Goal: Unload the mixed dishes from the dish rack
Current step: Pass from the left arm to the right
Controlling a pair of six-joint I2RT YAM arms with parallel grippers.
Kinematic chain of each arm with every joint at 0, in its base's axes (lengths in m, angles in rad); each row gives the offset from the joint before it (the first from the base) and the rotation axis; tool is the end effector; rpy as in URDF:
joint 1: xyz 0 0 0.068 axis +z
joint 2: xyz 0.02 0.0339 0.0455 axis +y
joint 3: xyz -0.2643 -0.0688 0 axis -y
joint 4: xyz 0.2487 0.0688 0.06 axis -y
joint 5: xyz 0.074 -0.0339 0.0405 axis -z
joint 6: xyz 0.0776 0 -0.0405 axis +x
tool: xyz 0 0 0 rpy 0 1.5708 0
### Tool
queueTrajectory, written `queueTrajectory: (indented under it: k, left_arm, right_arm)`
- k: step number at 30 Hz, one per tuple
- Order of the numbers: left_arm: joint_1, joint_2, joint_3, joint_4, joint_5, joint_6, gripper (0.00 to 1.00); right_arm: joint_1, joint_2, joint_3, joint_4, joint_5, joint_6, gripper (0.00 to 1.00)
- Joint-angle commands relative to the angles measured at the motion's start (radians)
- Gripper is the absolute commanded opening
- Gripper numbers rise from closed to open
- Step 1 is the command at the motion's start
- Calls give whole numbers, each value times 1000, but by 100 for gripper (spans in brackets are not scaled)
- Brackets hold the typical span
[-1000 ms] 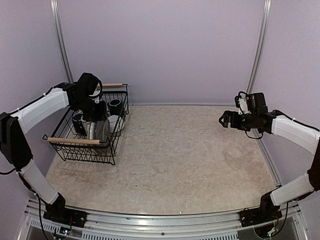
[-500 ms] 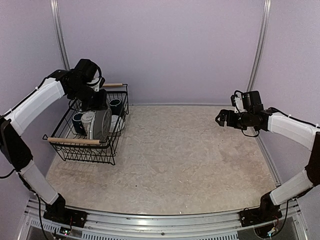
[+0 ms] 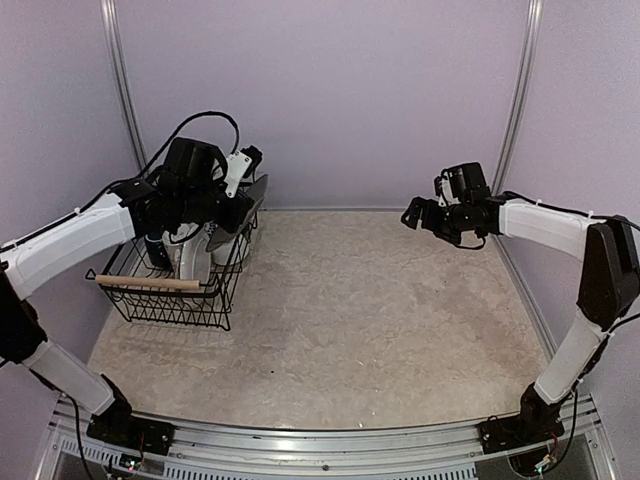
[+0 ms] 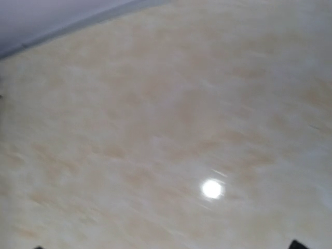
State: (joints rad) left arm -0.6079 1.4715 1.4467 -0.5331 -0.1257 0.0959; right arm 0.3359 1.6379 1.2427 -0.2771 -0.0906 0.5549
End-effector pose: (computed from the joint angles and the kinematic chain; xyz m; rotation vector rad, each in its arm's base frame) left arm 0.3109 -0.2045 0.3504 0.6635 2.0224 -0.1693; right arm 0.3836 0.1413 0.2426 0.2018 2.2961 0.5729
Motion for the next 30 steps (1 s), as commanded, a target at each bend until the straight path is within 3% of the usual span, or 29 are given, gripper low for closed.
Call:
queueTrajectory:
  k: [1,7,17,30]
  left_arm:
    - [-87,-25,-162,591,-90,405,0]
    - [-115,-1,-307,881,-43,614,0]
    - [-129,-32,-423,865,71,662,0]
    - [-132,4,-439,817,38,682,0]
  right_arm:
    - [48,109,146,37,-85,122,100]
    - [116,228,276,164,-165,242,100]
    - [178,326,376,414,-351,491,100]
    - [287,528,667,167,-356,509,86]
